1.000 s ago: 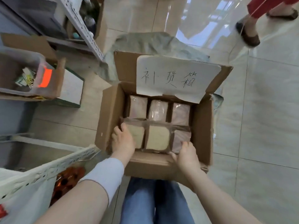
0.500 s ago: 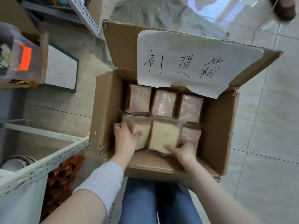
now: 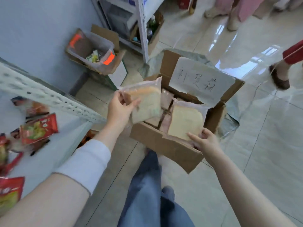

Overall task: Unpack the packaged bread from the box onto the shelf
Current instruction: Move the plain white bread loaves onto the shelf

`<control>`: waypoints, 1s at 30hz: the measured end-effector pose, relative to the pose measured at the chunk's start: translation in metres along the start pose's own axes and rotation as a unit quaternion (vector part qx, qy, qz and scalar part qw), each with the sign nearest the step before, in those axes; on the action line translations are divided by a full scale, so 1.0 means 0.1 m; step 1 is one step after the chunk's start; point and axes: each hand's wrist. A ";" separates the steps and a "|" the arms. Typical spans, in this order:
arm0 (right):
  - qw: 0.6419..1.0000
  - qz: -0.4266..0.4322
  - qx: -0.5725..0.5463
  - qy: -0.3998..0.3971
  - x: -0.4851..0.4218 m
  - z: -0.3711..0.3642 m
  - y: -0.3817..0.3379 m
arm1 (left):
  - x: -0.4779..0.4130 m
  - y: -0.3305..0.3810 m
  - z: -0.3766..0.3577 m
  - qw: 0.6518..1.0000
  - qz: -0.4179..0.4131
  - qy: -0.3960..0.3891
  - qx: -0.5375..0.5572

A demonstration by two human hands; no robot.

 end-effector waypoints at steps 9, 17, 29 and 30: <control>0.965 0.158 0.084 -0.192 2.10 -1.05 -1.18 | 1.69 1.15 2.70 0.957 -0.144 0.223 0.115; 0.898 0.233 0.087 -0.363 3.55 -3.08 -1.55 | 2.67 0.99 4.95 0.900 -0.165 0.387 0.111; 0.855 0.265 0.132 -0.426 4.12 -6.03 -1.40 | 2.30 -0.13 7.09 0.863 -0.095 0.471 0.155; 0.853 0.266 0.131 -0.428 4.09 -6.27 -1.43 | 2.17 -0.18 7.22 0.861 -0.095 0.472 0.160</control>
Point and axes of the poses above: each hand's wrist, its own x-axis away from the middle knuckle, its own z-axis out of the back of the hand, y = z × x, and after that the axes turned 5 degrees about -x, right-handed
